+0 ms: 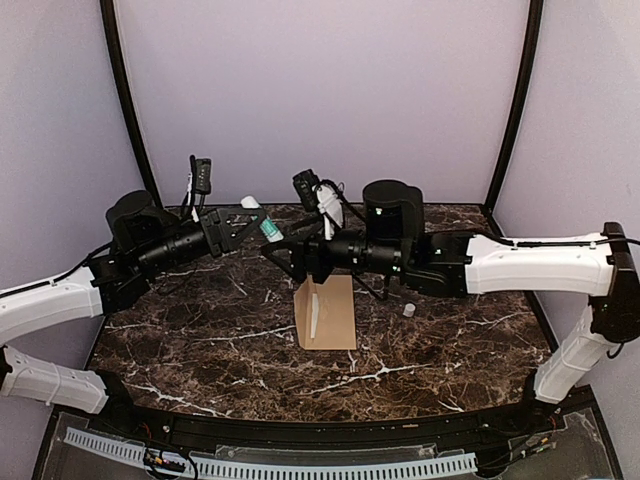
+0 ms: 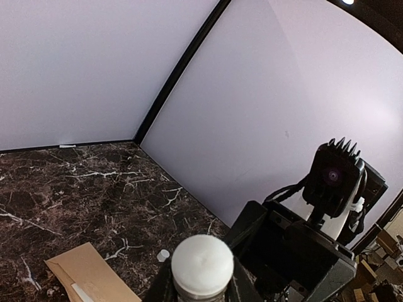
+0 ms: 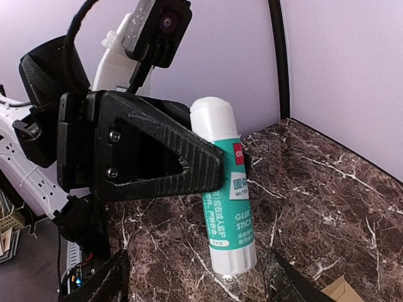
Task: Place the letter into the envelope and seal it
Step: Unscrew the solid glue.
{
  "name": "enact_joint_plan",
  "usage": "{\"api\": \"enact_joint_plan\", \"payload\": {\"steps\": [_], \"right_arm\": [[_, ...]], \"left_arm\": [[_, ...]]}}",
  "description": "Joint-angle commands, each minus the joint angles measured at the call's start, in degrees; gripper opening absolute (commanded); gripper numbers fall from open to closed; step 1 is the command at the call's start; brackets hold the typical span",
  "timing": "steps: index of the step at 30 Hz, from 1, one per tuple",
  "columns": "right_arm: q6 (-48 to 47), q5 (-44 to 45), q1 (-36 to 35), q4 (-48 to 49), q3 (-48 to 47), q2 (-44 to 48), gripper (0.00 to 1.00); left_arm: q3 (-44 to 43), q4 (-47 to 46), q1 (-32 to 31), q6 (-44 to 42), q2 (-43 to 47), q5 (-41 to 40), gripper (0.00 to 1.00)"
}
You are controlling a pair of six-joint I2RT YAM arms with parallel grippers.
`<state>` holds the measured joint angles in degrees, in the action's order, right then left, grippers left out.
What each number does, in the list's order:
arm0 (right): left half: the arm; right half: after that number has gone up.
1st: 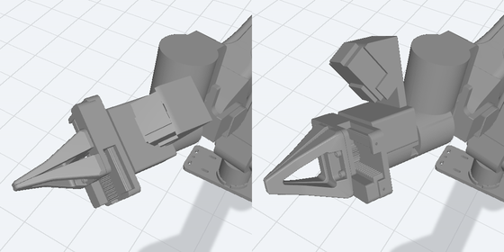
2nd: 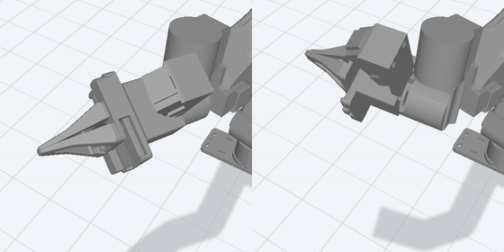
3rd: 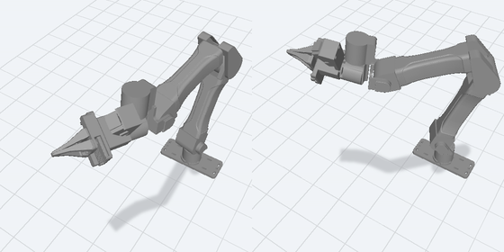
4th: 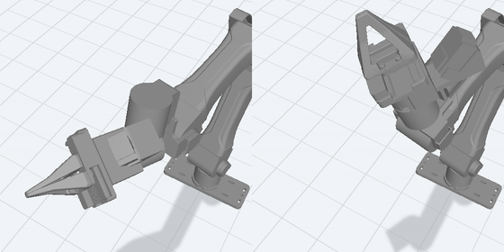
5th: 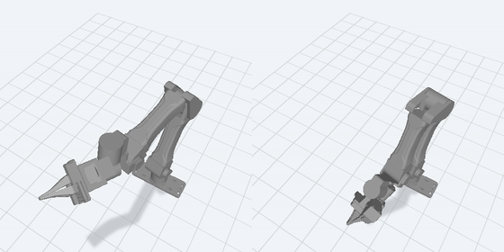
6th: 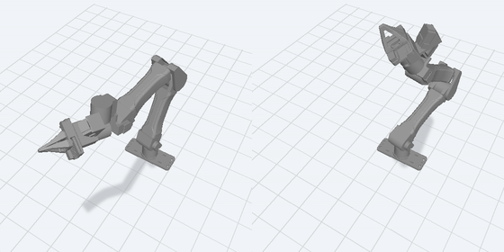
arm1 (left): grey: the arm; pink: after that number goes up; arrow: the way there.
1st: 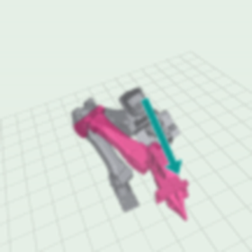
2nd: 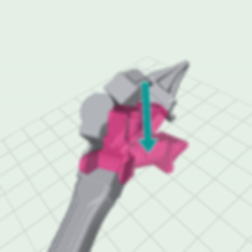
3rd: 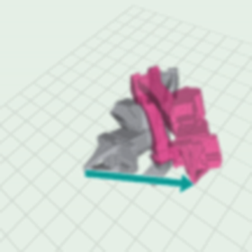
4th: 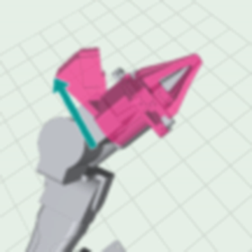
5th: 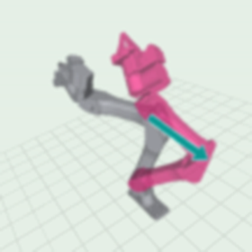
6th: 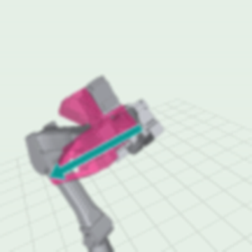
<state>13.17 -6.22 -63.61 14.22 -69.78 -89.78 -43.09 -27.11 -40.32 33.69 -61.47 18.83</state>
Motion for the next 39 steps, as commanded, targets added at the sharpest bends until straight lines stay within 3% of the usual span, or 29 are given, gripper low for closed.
{"api": "enact_joint_plan", "payload": {"steps": [1,15,27,39], "right_arm": [[-6.0,6.7,-2.0,-6.0,-4.9,-3.6,0.66],[-7.7,14.5,-3.4,-7.6,-8.1,-6.3,0.51],[-8.2,14.9,-3.4,-6.5,-8.0,-5.9,0.38],[-9.2,19.1,-3.1,-7.2,-7.8,-5.2,0.45]], "left_arm": [[-2.7,-0.1,0.4,0.9,-0.9,1.2,0.00],[-3.3,-0.3,0.7,1.1,-2.2,3.1,0.00],[-4.3,0.0,0.8,0.9,-3.3,5.4,0.00],[-5.7,1.1,0.9,1.0,-4.9,8.2,0.00]]}}
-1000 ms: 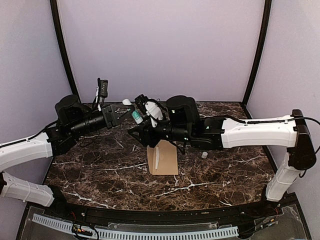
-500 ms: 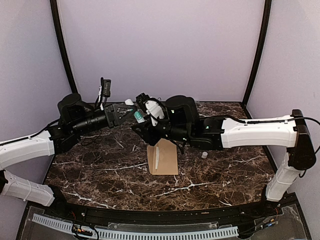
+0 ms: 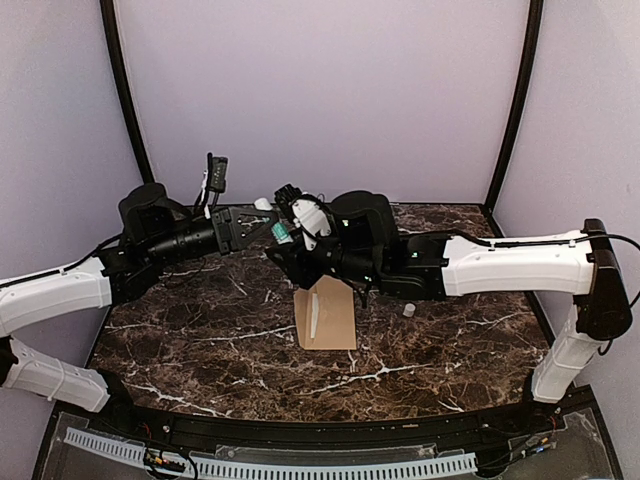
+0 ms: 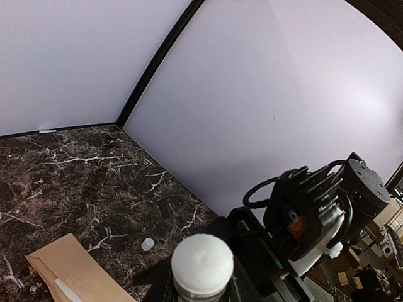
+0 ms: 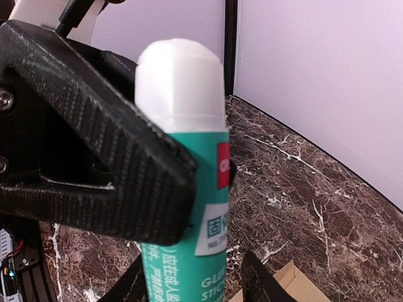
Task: Place the letter into the envelope and seal it
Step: Unscrew the solid glue.
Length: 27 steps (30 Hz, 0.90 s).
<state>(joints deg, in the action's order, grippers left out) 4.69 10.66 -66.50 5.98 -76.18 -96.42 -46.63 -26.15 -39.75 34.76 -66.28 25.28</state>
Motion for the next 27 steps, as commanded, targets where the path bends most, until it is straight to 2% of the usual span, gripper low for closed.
{"api": "enact_joint_plan", "payload": {"steps": [1,8,17,21,27], "right_arm": [[-1.0,2.2,-0.2,1.0,-1.3,1.6,0.44],[-1.5,1.8,-0.3,1.9,-0.1,2.8,0.29],[-1.1,-3.7,-0.2,4.2,2.2,5.2,0.01],[0.2,-9.7,-0.1,5.1,2.7,6.0,0.00],[4.5,-23.2,1.0,7.3,2.9,6.4,0.00]], "left_arm": [[-2.2,0.1,0.3,-0.1,-0.1,1.8,0.00],[-2.3,0.1,0.4,0.1,-0.5,2.0,0.00],[-2.7,0.5,1.0,-0.2,-0.9,3.4,0.00],[-2.3,-0.8,1.5,-0.7,-0.8,5.5,0.00],[-0.4,-8.0,1.6,-1.9,-0.1,12.8,0.00]]}}
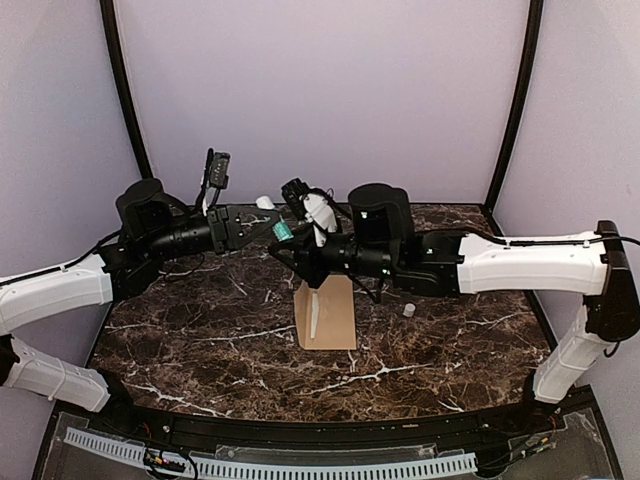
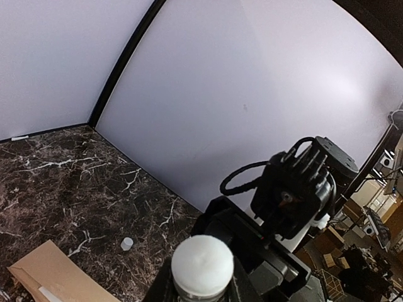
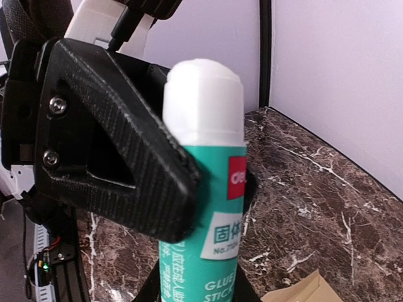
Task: Place the letter into the envelope and seal it
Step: Unscrew the solid glue.
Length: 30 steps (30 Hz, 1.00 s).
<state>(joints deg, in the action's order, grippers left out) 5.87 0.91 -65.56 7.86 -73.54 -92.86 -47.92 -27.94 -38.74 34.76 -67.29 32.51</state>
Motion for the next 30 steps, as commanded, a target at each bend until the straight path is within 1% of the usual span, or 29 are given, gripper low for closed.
{"api": "enact_joint_plan", "payload": {"steps": [1,6,12,13,14,15,18,20,21,24,25,27,30], "right_arm": [[4.7,-16.3,0.4,6.1,0.6,3.1,0.00],[10.9,-26.1,2.8,13.6,3.9,4.6,0.00],[13.5,-28.2,3.8,17.0,5.5,5.1,0.00],[13.7,-27.8,3.9,16.9,5.6,5.1,0.06],[13.8,-27.0,3.9,16.8,5.8,5.3,0.17],[14.0,-26.2,4.0,17.1,6.3,5.6,0.30],[15.1,-23.3,4.6,20.1,9.0,7.7,0.68],[16.6,-20.5,5.2,23.5,12.2,9.5,0.79],[17.7,-19.0,5.6,25.7,13.9,10.4,0.82],[21.1,-17.1,6.3,33.0,18.5,12.2,0.87],[22.5,-16.9,6.4,35.1,19.2,12.2,0.87],[24.4,-16.5,6.3,36.2,18.6,11.2,0.87],[26.5,-17.8,6.4,35.7,15.4,8.0,0.82]], "left_arm": [[1.1,-7.8,0.6,-2.1,0.9,7.2,0.00],[2.5,-12.0,0.6,-2.1,1.1,11.9,0.00],[3.5,-14.7,0.6,-1.7,1.8,12.5,0.00],[3.7,-14.7,0.6,-1.6,2.0,12.1,0.00],[3.8,-14.5,0.6,-1.6,2.2,10.7,0.00],[4.1,-14.2,0.6,-1.5,2.6,9.5,0.00],[5.4,-13.0,0.6,-1.1,4.2,1.2,0.00],[7.0,-14.5,0.6,0.1,5.3,-2.3,0.00],[8.0,-15.1,0.6,1.2,5.9,-3.1,0.00],[9.5,-18.3,0.7,3.2,6.9,-6.0,0.00],[9.9,-18.9,0.7,3.5,7.1,-6.3,0.00],[9.9,-20.0,0.7,4.0,7.2,-6.6,0.00],[9.6,-21.2,0.7,4.2,6.7,-6.0,0.00]]}}
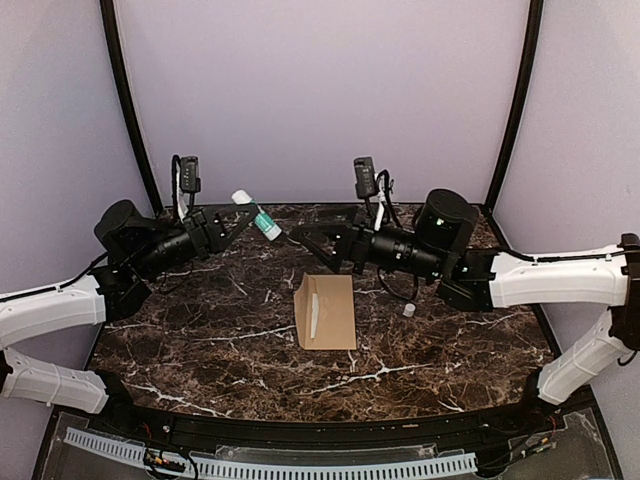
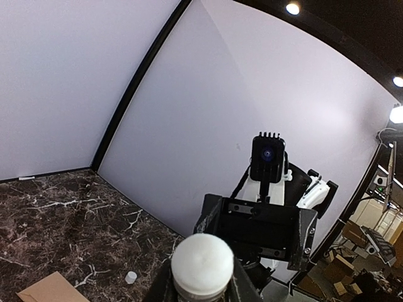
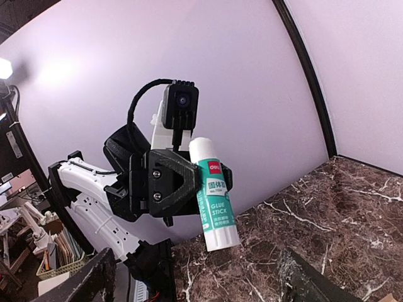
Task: Place the letter into the envelope and seal it
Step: Unscrew the solid glue.
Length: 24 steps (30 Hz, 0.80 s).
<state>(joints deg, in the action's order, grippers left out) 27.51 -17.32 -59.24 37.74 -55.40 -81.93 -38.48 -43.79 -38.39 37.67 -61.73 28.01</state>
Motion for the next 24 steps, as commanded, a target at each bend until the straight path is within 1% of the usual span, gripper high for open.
{"api": "enact_joint_plan", "payload": {"steps": [1,4,10,24], "right_arm": [[5.5,-0.4,0.0,6.4,-3.4,-4.0,0.80],[7.4,-1.8,0.0,8.0,-4.9,-6.2,0.76],[9.4,-4.6,-0.1,10.6,-7.3,-9.2,0.63],[10.6,-8.5,-0.1,9.3,-12.9,-14.3,0.43]], "left_arm": [[0.1,-5.7,0.3,1.4,1.0,-1.3,0.00],[0.2,-7.5,0.3,2.0,0.4,-0.1,0.00],[0.3,-9.6,0.3,2.6,-0.4,1.5,0.00],[0.6,-11.6,0.3,3.2,-1.4,2.9,0.00]]}}
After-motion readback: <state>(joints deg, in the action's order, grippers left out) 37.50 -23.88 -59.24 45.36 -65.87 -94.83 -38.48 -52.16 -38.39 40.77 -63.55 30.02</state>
